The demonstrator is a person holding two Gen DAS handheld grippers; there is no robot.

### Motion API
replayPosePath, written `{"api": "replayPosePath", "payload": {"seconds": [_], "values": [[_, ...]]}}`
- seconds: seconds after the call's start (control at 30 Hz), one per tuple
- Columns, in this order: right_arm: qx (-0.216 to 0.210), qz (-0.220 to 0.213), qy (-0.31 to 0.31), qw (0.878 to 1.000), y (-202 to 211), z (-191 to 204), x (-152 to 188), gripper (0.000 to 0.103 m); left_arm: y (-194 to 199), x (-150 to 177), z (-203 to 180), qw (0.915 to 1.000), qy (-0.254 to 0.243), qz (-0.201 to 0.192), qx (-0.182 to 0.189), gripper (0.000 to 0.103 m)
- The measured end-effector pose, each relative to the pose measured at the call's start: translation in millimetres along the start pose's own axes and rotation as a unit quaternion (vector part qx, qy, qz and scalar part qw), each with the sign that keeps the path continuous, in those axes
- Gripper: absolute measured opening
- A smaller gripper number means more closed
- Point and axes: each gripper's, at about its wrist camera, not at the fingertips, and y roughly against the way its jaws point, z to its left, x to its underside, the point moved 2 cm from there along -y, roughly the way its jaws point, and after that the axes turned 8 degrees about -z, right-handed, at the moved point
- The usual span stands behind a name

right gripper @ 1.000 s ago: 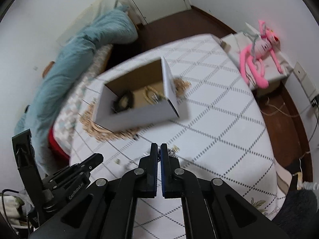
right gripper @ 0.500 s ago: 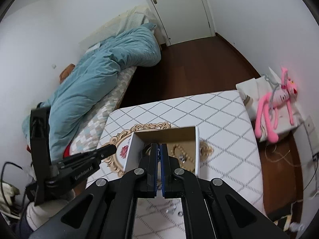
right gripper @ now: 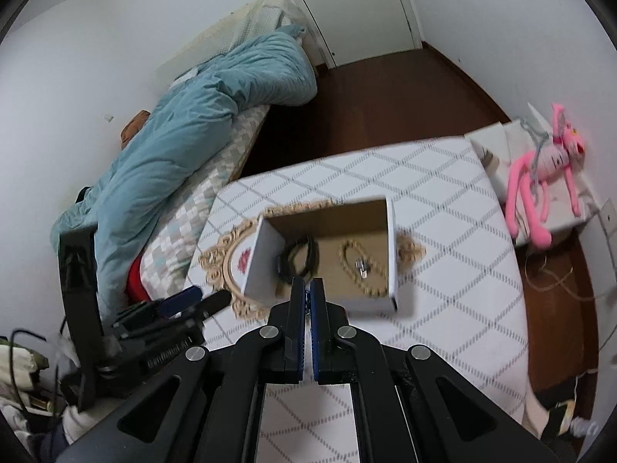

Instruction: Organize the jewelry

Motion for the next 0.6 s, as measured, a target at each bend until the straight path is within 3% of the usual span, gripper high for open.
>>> {"api": "replayPosePath", "payload": {"seconds": [0.23,0.53,0.6], "values": [[0.036,0.038,-0.029,0.998,-12.8,-27.9,58.7,0.003,-40.3,51.3,-8.4,0.9984,-0.017,0.046,-0.027,0.051],[0.068,0.061,-0.062,0.994,-28.6,-56.3,92.2,0.003,-52.7,64.1,-21.7,0.9975,-0.043,0.039,-0.04,0.047],[0.074,0.064,-0.064,0.993,-31.3,-58.5,95.0,0.003,-54.8,66.2,-22.2,0.9973,-0.044,0.041,-0.043,0.039]]}}
